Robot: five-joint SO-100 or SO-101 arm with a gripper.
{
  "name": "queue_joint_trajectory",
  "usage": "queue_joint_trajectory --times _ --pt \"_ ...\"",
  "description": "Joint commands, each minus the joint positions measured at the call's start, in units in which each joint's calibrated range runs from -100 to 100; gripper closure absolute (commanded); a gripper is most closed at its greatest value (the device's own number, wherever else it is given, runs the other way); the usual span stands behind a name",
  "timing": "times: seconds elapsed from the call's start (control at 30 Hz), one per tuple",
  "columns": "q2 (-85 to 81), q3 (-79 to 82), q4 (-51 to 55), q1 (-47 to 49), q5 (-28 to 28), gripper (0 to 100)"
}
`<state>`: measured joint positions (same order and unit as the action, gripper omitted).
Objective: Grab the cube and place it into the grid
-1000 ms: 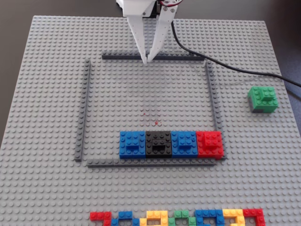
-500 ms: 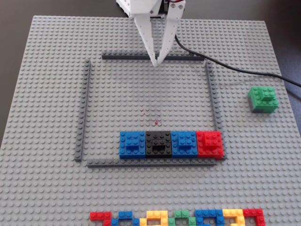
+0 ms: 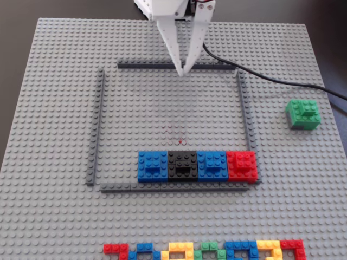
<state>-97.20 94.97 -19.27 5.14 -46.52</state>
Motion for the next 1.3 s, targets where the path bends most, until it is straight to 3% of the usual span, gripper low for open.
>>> queue_joint_trajectory --times 0.0,0.37,1.27 --pt "2.36 -6.57 0.7 0.79 0.34 100" --pt "15.17 -27.59 6.32 5.95 2.54 100" --pt "51.03 -66.83 17.51 18.4 15.19 100"
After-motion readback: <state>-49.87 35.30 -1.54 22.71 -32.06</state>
